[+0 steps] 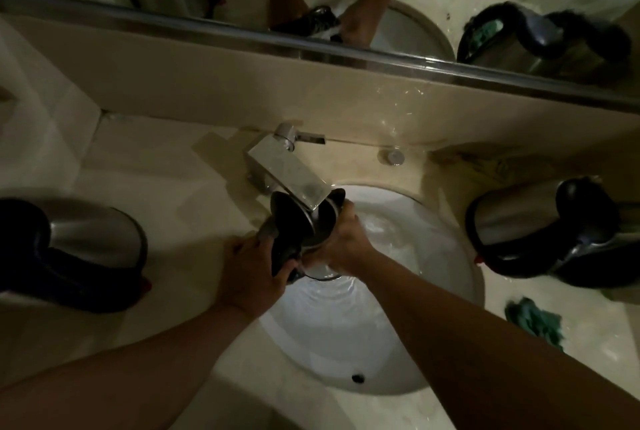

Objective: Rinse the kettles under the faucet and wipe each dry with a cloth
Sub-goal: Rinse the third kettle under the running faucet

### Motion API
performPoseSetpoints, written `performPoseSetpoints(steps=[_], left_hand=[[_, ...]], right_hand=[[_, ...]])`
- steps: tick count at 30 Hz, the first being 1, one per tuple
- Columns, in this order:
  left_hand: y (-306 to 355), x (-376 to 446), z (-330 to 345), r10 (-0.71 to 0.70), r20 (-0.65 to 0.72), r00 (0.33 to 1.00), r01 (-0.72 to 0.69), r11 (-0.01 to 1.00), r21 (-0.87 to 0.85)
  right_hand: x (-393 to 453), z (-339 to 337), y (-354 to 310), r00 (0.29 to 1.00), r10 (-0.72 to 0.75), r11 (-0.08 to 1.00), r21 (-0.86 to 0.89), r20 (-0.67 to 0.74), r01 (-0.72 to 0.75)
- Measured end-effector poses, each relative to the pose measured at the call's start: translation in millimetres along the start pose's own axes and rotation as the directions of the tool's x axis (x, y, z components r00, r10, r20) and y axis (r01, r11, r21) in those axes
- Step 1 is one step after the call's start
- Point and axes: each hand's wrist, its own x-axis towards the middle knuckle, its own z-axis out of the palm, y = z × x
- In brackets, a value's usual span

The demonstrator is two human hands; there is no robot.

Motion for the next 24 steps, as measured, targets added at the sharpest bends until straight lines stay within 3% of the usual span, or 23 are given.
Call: performPoseSetpoints(steps=[5, 15, 24], left_hand=[[0.2, -1.0, -1.3, -0.045, 0.04, 0.998, 0.044, 0.999, 0.021], [1.3, -3.7, -4.3, 0.033, -0.001, 0.999, -0.033, 0.998, 0.045], [-0.4, -2.0, -3.9, 0.058, -0.033, 0.998, -0.057, 0.998, 0.025]], right_hand=[[0.8, 2.0, -1.8, 0.999, 0.036, 0.999, -0.006, 0.013, -0.036], [-8.8, 1.7, 10.6, 1.0, -0.013, 0.999, 0.032, 0.012, 0.013], [0.3, 8.3, 15.2, 1.0, -0.005, 0.984, 0.177, -0.001, 0.005]])
